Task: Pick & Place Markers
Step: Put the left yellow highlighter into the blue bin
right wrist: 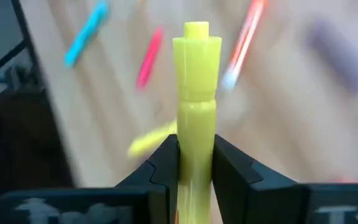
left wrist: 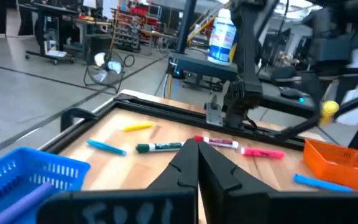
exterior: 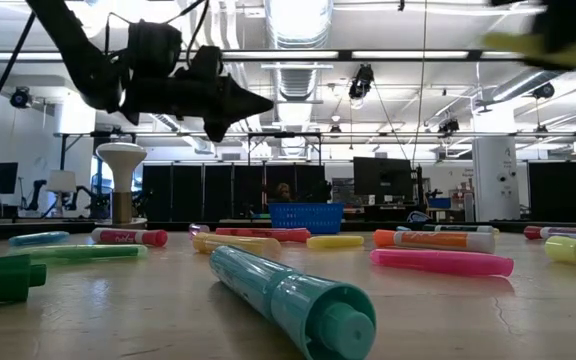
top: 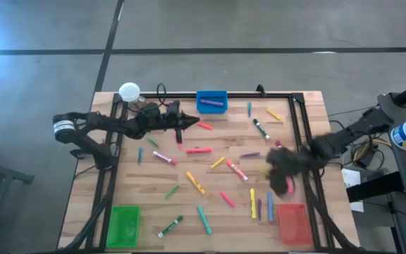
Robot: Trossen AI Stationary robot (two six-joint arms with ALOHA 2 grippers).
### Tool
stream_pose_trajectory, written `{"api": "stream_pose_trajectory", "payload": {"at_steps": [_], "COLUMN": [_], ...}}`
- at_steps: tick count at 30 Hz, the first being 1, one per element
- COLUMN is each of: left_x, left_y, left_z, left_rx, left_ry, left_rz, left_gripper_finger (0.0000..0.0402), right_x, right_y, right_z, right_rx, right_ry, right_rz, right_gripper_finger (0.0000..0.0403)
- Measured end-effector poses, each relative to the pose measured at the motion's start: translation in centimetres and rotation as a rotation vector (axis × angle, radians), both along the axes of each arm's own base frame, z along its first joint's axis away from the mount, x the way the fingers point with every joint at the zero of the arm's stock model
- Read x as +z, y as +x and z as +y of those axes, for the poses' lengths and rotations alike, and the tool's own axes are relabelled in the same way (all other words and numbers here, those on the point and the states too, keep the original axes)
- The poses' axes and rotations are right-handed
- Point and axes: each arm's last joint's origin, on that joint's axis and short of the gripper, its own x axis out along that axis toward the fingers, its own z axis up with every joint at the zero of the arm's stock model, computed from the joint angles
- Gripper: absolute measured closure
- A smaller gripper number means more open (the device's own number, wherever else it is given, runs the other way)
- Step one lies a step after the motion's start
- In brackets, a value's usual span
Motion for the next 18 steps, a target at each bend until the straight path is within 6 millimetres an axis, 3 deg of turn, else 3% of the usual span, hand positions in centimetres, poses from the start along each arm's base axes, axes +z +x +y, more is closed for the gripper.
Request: {"api": "stream_pose_trajectory", "payload": {"at_steps": [6, 11, 18], "left_x": [-0.8, -1.9, -3.3], "left_y": [-0.5, -0.6, -0.5], "left_z": [1.7, 3.2, 4.1], "left_rx": [0.065, 0.112, 0.137], "left_ry": [-0.026, -0.06, -0.075], "left_rz": [-0.033, -0.106, -0.106], "left_gripper_finger": [0.0401, 0.0401, 0.0401], "right_x": [1.4, 1.2, 1.0], "right_y": [3.5, 5.1, 8.9], "right_z": [-9.5, -17.7, -25.4], "right_rx": [-0.044, -0.159, -0.165], "right_ry": [-0.274, -0.341, -0.454], "right_rz": [-0.254, -0.353, -0.282], "right_gripper_finger": [0.0335, 0.0335, 0.0335]}}
